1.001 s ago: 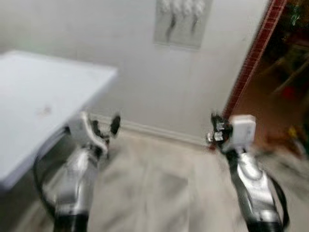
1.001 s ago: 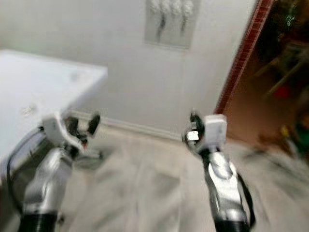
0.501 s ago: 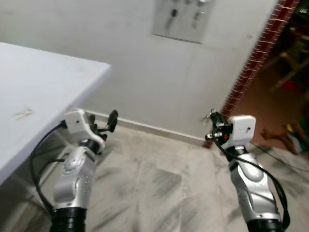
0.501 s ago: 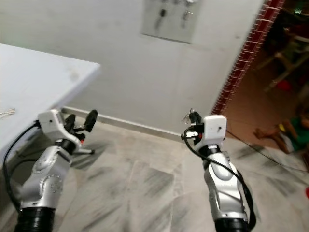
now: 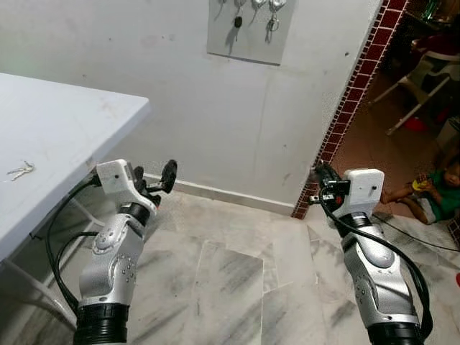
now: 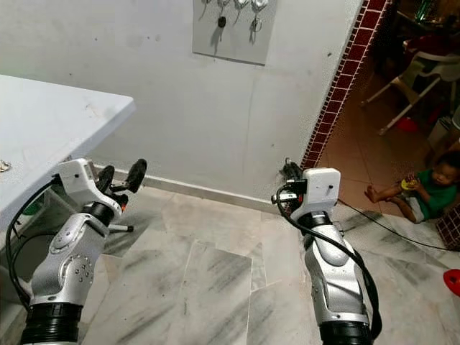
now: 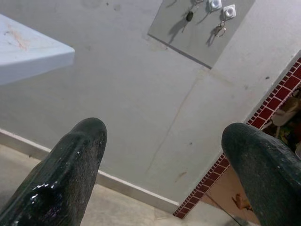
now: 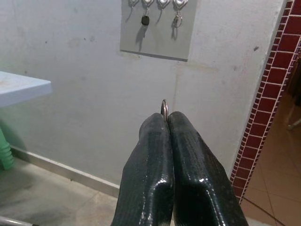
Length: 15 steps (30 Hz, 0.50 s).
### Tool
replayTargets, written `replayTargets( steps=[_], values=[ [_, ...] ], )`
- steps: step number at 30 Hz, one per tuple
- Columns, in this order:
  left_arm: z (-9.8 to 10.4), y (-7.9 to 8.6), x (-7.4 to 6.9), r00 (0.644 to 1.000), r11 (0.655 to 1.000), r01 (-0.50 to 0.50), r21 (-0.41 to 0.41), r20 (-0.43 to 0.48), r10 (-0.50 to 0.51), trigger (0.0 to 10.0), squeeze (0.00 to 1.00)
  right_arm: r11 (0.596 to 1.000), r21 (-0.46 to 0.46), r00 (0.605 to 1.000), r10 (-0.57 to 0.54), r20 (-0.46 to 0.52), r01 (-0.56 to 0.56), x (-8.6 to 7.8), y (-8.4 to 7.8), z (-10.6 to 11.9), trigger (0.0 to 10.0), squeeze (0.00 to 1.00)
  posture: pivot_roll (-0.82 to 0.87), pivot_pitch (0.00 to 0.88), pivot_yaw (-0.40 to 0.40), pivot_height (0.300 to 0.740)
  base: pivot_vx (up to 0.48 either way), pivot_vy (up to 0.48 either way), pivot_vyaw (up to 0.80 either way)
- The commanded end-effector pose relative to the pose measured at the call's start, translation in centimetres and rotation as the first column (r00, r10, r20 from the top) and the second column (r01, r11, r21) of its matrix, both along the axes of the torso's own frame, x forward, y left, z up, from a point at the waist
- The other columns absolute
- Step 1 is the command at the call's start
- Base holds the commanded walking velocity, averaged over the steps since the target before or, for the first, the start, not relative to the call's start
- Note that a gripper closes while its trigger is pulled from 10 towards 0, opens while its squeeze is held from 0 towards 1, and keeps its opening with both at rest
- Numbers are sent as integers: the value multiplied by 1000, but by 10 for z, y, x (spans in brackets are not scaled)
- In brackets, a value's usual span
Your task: Hang keys on a hook
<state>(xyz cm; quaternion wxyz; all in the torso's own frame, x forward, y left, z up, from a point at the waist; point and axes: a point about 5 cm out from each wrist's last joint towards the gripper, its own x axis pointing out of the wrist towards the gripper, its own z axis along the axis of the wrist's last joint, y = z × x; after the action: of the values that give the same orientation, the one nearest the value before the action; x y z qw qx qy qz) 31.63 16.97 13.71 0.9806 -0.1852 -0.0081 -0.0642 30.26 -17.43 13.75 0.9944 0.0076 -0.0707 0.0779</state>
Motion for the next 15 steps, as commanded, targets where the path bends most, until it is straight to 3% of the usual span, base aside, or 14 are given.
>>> replayTargets(
  steps=[1, 4, 12, 15],
  values=[
    [1, 1, 2, 1000, 1000, 3, -3, 1, -3, 10000, 0, 1000, 4, 1000, 8, 27, -8, 2, 0, 7, 10000, 0, 21, 35, -59, 732, 240, 240, 0],
    [2, 2, 2, 1000, 1000, 1, -7, 1, -1, 10000, 0, 1000, 8, 1000, 9, 24, -10, 1, 1, 7, 10000, 0, 21, 40, -60, 732, 242, 0, 0],
    [0, 2, 1, 1000, 1000, -3, -11, -4, 3, 10000, 0, 1000, 10, 1000, 12, 22, -12, 1, 1, 6, 10000, 0, 20, 43, -61, 732, 215, 278, 0],
    [0, 2, 1, 1000, 1000, -4, -12, -4, 4, 10000, 0, 1000, 8, 1000, 12, 22, -12, 1, 1, 6, 10000, 0, 20, 43, -61, 732, 0, 349, 0]
  ],
)
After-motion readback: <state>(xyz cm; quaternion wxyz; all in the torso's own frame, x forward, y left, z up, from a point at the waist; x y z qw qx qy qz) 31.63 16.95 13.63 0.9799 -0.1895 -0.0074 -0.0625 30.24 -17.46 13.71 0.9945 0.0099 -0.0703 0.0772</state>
